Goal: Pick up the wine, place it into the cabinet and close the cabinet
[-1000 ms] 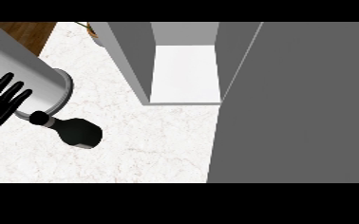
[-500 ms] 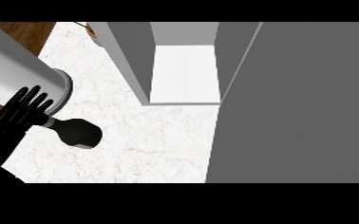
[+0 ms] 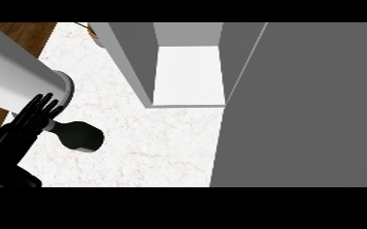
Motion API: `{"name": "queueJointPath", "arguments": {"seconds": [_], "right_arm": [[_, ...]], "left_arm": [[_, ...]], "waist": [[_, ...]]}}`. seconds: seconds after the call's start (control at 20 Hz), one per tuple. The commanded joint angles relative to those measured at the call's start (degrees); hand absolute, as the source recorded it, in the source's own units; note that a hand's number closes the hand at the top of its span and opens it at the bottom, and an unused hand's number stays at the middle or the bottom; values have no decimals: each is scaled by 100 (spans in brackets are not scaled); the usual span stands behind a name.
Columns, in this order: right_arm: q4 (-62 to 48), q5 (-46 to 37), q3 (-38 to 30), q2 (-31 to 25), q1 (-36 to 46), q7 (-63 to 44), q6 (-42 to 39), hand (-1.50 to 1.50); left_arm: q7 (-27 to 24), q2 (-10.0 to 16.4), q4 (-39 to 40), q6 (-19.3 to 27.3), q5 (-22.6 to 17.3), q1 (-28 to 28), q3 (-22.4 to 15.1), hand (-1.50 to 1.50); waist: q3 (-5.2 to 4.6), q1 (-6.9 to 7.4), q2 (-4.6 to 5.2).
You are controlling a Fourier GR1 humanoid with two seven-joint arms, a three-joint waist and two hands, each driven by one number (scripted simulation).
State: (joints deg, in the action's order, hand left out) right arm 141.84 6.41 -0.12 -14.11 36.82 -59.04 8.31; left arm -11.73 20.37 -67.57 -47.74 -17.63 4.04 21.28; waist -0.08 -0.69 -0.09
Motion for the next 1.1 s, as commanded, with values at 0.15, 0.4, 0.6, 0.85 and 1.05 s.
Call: {"name": "queueJointPath", "arguments": {"seconds": [0.15,0.4,0.6,0.85,1.05], "right_arm": [[664,255,119,135,-580,-91,1,-150],[355,383,-114,-122,456,-712,254,-150],[748,577,-151,-127,178,-746,181,-150],[639,110,303,34,-39,-539,259,-150],[435,277,140,49,-257,-54,90,-150]], "left_arm": [[-1260,-102,1246,116,1054,320,-162,-150],[-1966,121,2198,158,1481,649,-288,-150],[-2067,181,2671,173,1453,765,-332,-150],[-2081,68,3141,49,1350,1079,-438,-150],[-2678,44,3525,179,1641,1117,-619,-150]], "waist": [[0,-14,16],[-12,-46,9],[-7,-66,0],[-6,-55,4],[-6,-42,28]]}}
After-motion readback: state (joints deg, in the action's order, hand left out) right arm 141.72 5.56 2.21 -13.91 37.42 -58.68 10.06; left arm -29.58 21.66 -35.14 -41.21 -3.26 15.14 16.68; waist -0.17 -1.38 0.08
